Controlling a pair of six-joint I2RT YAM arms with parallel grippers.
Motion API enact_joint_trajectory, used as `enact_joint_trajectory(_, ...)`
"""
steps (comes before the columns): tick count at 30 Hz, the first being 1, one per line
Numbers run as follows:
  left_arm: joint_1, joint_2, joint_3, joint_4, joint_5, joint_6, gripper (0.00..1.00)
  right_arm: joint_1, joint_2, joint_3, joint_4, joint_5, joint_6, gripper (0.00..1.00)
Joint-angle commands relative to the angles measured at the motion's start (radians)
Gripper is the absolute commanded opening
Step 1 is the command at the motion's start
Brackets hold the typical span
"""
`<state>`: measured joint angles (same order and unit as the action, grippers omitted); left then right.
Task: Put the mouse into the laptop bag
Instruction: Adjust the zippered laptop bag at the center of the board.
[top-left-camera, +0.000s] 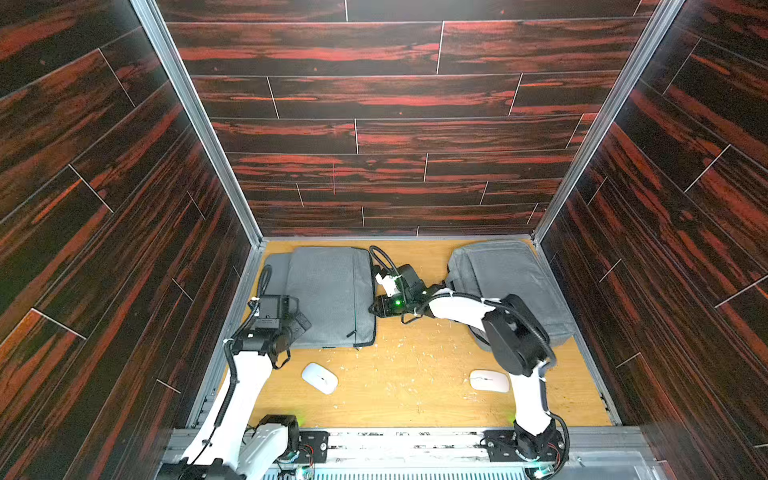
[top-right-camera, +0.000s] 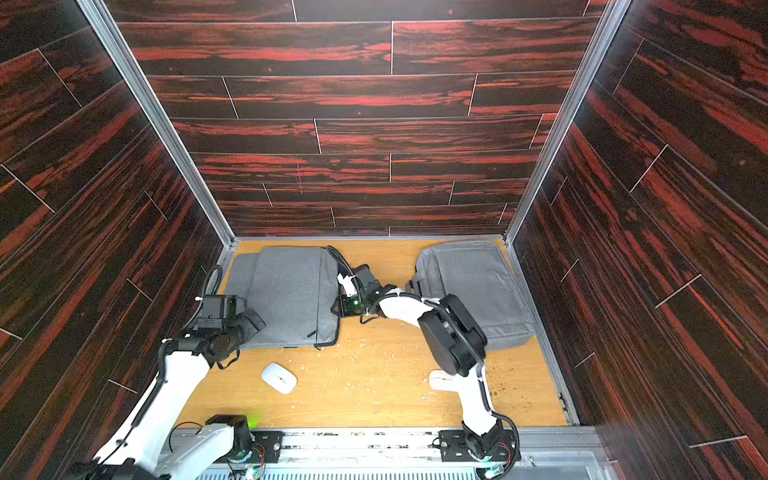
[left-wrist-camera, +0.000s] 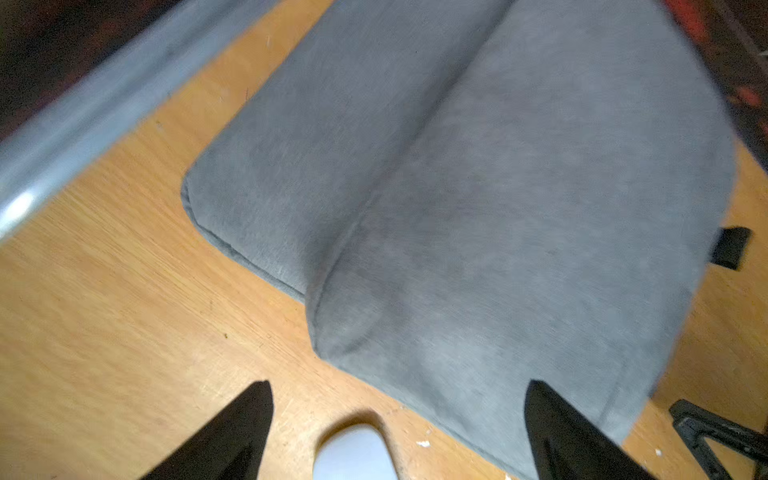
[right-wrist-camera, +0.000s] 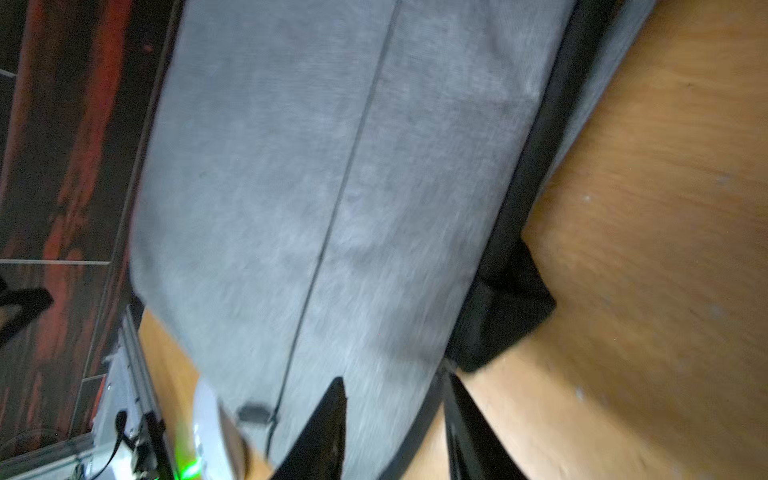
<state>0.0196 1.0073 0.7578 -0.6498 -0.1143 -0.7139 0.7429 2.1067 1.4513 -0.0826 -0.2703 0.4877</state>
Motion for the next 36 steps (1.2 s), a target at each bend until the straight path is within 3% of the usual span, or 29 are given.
enact_joint_trajectory(1,0.025,0.03,-0.027,0.065,0.091,0.021,0.98,0.007,0.066,0.038,-0.015,0.017,0.032,0.41)
enact_joint_trajectory(10,0.043,0.152,-0.035,0.191,0.137,0.032,0.97,0.007,0.15,0.124,-0.039,0.053,0.101,0.42)
enact_joint_trajectory(15,0.046,0.219,-0.024,0.22,0.187,0.042,0.93,0.008,0.186,0.165,-0.019,0.011,0.129,0.4)
enact_joint_trajectory(17,0.047,0.241,-0.023,0.238,0.215,0.045,0.91,0.009,0.189,0.17,0.0,-0.018,0.131,0.3)
enact_joint_trajectory(19,0.046,0.27,-0.022,0.258,0.24,0.047,0.89,0.01,0.181,0.154,0.046,-0.056,0.142,0.02)
enact_joint_trajectory(21,0.046,0.297,-0.017,0.27,0.266,0.051,0.86,0.01,0.166,0.143,0.064,-0.07,0.152,0.0)
enact_joint_trajectory(32,0.042,0.365,-0.01,0.392,0.396,0.014,0.84,0.01,-0.144,-0.069,0.109,0.036,0.115,0.0)
enact_joint_trajectory(36,-0.013,0.394,0.036,0.415,0.397,-0.01,0.83,0.011,-0.283,-0.18,0.116,0.105,0.1,0.0)
